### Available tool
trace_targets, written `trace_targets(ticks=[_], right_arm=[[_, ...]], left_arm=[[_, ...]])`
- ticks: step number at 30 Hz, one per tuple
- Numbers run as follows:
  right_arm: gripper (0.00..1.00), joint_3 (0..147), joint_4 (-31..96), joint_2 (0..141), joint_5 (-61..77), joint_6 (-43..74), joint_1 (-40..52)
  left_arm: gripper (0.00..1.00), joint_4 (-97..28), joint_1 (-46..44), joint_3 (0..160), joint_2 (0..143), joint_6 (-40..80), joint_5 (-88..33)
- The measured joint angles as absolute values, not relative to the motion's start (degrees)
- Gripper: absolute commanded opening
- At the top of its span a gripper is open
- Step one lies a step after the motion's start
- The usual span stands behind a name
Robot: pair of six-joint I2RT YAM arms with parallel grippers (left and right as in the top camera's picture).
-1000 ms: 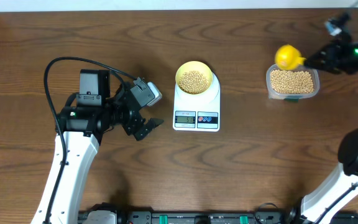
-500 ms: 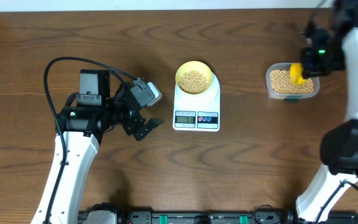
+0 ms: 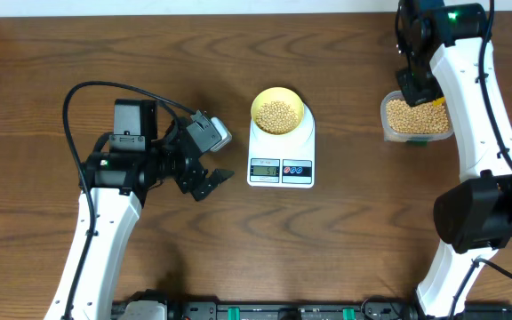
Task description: Scoop item into bowl and weigh 50g on scale
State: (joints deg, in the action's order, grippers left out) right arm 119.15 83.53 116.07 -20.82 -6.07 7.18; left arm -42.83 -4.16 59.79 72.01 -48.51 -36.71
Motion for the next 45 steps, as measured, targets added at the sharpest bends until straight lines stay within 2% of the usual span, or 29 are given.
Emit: trace_targets(ticks=[7, 11, 15, 27, 45], right_arm=[[0.01, 119.1, 66.2, 116.1, 3.5, -5.9, 7.9], [0.01, 119.1, 61.9, 116.1, 15.1, -5.6, 9.9], [0.01, 119.1, 61.0, 116.1, 21.1, -5.4, 12.9], [0.01, 119.1, 65.0, 116.1, 22.8, -8.9, 22.7], [0.01, 118.7, 69.3, 116.1, 18.5, -13.3, 23.2]], left_arm=[[0.98, -42.8, -4.2, 59.8, 72.0, -48.5, -36.7], [0.98, -42.8, -4.2, 59.8, 72.0, -48.5, -36.7], [0.97, -42.8, -4.2, 59.8, 72.0, -48.5, -36.7], [0.98, -42.8, -4.2, 59.8, 72.0, -48.5, -36.7], [0.98, -42.8, -4.2, 59.8, 72.0, -48.5, -36.7]])
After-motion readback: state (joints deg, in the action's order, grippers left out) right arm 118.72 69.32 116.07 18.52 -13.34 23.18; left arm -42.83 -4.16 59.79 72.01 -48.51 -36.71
